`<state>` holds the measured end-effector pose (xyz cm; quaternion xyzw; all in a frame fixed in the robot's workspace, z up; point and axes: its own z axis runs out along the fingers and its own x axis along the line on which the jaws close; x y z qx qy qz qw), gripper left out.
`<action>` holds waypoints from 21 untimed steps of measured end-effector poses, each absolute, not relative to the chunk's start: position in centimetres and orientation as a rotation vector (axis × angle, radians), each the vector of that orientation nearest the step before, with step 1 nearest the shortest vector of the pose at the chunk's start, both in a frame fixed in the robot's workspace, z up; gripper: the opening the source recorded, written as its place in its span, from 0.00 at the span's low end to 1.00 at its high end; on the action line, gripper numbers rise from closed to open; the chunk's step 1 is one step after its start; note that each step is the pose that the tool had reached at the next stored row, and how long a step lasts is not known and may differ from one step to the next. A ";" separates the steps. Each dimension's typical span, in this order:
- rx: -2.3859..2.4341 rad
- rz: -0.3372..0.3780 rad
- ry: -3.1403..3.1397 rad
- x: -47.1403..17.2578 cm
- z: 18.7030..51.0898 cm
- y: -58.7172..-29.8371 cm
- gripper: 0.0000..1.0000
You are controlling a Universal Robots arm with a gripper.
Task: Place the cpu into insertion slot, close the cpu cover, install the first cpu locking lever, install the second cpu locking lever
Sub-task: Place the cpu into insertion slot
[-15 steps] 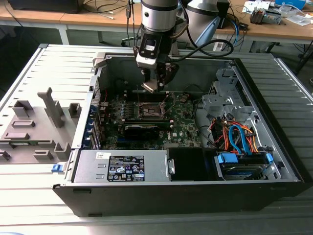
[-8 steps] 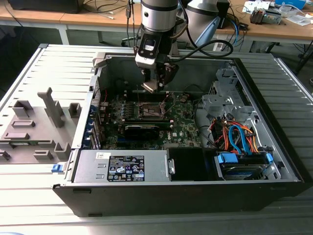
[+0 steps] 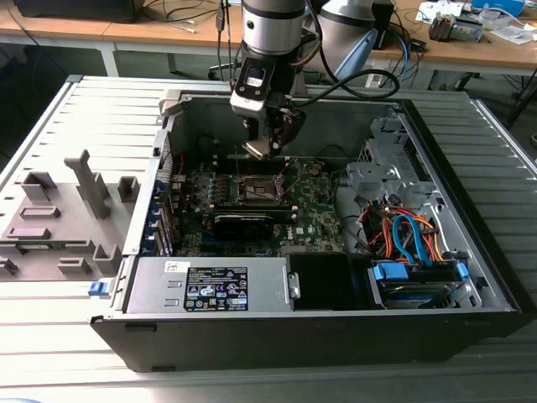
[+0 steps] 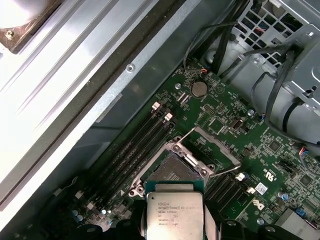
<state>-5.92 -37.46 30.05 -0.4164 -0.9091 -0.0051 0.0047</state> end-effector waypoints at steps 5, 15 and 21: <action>-1.357 -0.016 -2.823 -5.9 30.0 -37.5 0.55; -1.391 -0.016 -2.807 -5.9 30.0 -37.5 0.55; -1.409 -0.017 -2.798 -5.9 29.9 -37.5 0.55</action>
